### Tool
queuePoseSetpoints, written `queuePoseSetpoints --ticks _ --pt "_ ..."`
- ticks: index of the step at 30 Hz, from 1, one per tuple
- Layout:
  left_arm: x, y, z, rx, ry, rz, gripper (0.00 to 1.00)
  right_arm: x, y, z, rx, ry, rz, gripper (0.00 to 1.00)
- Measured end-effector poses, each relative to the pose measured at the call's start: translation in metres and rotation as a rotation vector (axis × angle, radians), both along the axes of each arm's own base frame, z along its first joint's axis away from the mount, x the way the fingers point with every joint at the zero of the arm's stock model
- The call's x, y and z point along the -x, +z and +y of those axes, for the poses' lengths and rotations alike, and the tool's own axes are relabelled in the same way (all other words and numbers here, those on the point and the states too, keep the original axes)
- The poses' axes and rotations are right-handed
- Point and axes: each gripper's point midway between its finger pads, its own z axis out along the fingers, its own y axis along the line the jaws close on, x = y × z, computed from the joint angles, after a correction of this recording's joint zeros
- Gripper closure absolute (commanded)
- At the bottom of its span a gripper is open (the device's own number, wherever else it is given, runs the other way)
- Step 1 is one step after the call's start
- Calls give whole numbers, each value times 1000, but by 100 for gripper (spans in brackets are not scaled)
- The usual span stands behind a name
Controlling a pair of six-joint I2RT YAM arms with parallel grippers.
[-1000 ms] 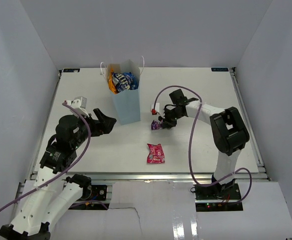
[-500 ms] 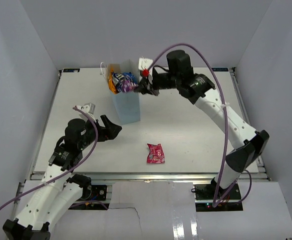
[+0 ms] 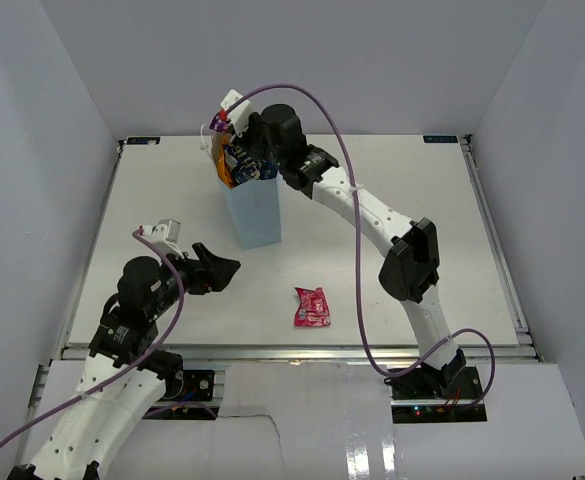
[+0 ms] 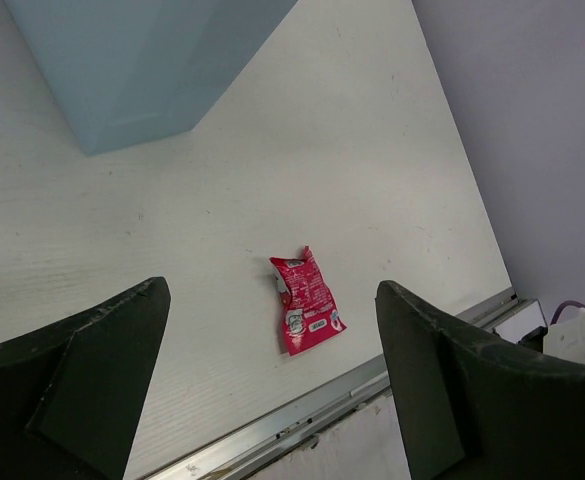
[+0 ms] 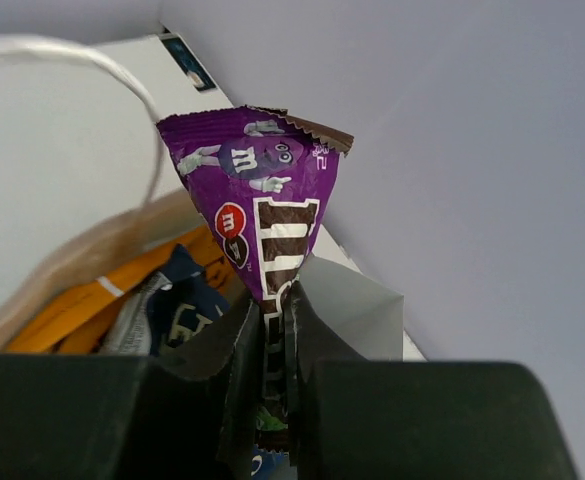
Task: Place the snacks into the paper bag
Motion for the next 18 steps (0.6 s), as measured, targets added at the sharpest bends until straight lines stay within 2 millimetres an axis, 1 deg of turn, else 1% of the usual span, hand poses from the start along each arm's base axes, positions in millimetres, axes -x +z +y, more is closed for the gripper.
queuePoseSetpoints --ticks 2,3,5,7,8,11,12,13,15,16,18 --pt "2 0 1 4 1 1 5 -15 -19 -1 34 -45 -8 88" --pt "3 0 1 4 0 2 5 -20 -24 -2 46 -61 -16 87" --pt "3 -1 0 4 -1 6 5 -25 -28 -6 64 -85 -31 83" --pt "4 -1 0 5 -5 7 5 -28 -23 -8 61 -101 -62 75" --pt "4 -1 0 5 -6 8 5 -28 -22 -10 60 -106 -71 62" --pt "4 -3 -2 3 -16 18 4 -26 -23 -15 74 -112 -84 47" --pt "3 -5 -3 1 -21 27 4 -24 -24 -17 77 -111 -82 44" --pt "3 -7 -4 -2 -25 35 4 -22 -25 -18 80 -108 -81 38" --pt "2 -11 -6 -7 -32 52 4 -16 -26 -22 87 -100 -70 34" --pt "1 -12 -6 -9 -35 58 4 -14 -24 -23 84 -97 -68 30" --pt "0 -14 -9 -10 -46 68 4 -10 -15 -25 71 -87 -68 28"
